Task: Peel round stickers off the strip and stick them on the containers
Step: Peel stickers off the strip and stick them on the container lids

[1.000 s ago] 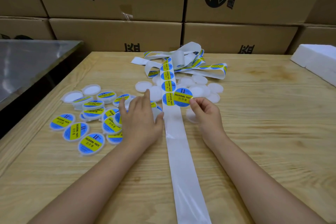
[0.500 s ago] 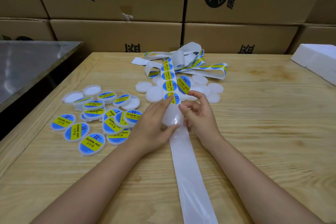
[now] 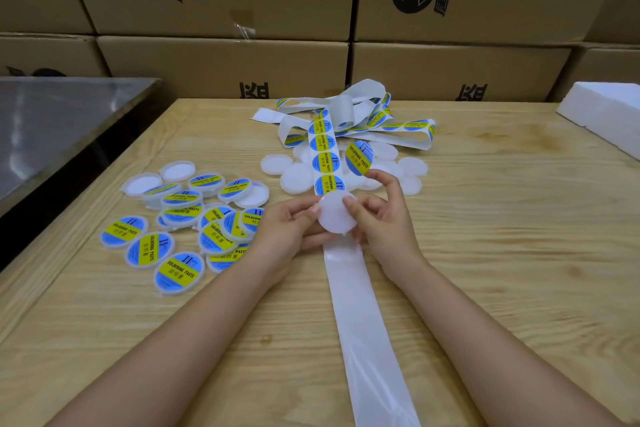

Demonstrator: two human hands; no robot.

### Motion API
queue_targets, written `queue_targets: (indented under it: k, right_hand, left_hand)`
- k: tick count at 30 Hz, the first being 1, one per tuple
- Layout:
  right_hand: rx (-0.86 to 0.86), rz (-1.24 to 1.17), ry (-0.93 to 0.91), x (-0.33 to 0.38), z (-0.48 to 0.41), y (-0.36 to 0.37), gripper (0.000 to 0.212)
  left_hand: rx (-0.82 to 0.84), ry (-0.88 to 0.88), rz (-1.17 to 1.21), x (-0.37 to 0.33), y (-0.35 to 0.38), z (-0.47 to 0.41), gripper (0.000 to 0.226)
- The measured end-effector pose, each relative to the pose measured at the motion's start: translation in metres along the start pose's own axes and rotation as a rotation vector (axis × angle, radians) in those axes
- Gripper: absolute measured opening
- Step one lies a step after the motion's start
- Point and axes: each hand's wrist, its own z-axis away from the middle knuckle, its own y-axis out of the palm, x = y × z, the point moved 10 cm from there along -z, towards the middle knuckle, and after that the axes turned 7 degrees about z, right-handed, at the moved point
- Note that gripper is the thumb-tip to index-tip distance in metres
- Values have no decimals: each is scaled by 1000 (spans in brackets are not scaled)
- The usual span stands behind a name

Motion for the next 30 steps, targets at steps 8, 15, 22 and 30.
queue_targets:
  k: [8,15,22,30]
  right_hand:
    - [-2,-114,145,-13,-5,-3,18]
    - [45,-4,114,-13,-4,0,24]
    - [8,54,97,-15,-5,-4,23]
    - [27,101,91,-17,-6,-4,22]
  left_hand:
    - [-47,66,-3,-4,-5,-2,18]
    - [-8,80,4,-7,-3,0,17]
    - [-7,58,25,-5,-2,0,20]
    - [-18,73,-17,-5,-4,0,15]
